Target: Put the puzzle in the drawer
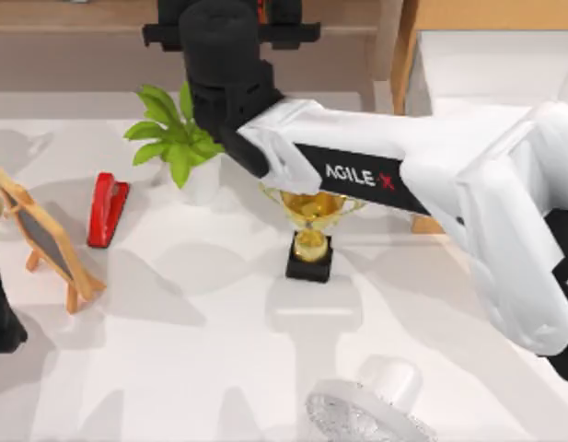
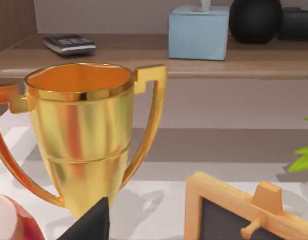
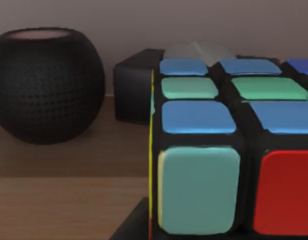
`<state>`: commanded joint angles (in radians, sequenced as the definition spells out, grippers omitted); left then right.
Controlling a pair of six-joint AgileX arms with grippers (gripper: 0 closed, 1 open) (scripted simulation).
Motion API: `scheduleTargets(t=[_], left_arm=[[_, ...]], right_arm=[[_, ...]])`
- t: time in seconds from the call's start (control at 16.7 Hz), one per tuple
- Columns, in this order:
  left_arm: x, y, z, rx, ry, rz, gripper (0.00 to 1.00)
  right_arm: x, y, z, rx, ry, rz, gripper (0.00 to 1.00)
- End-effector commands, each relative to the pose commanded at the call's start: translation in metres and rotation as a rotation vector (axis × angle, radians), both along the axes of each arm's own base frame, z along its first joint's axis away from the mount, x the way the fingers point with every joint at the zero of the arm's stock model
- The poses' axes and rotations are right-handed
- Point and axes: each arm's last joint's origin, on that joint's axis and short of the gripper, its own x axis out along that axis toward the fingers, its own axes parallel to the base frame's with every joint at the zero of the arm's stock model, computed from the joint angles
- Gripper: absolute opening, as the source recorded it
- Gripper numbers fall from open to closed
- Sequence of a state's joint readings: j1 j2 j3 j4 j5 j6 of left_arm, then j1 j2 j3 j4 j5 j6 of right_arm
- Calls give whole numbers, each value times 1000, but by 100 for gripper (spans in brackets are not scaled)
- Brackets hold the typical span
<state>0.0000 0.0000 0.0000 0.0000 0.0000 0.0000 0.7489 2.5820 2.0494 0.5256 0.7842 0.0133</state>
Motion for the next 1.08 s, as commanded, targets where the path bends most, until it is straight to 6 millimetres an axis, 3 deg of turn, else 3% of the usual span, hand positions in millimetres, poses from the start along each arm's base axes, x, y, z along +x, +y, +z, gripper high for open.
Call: scheduleTargets(t=[0.24, 0.6, 1.08], left_arm=[[0, 0, 0, 0, 0, 0, 100], [0, 0, 0, 0, 0, 0, 100], [0, 0, 0, 0, 0, 0, 100]], right_arm=[[-13, 0, 13, 1, -1, 0, 0], [-12, -3, 17, -4, 10, 9, 0], [-27, -29, 82, -105, 228, 186, 0]])
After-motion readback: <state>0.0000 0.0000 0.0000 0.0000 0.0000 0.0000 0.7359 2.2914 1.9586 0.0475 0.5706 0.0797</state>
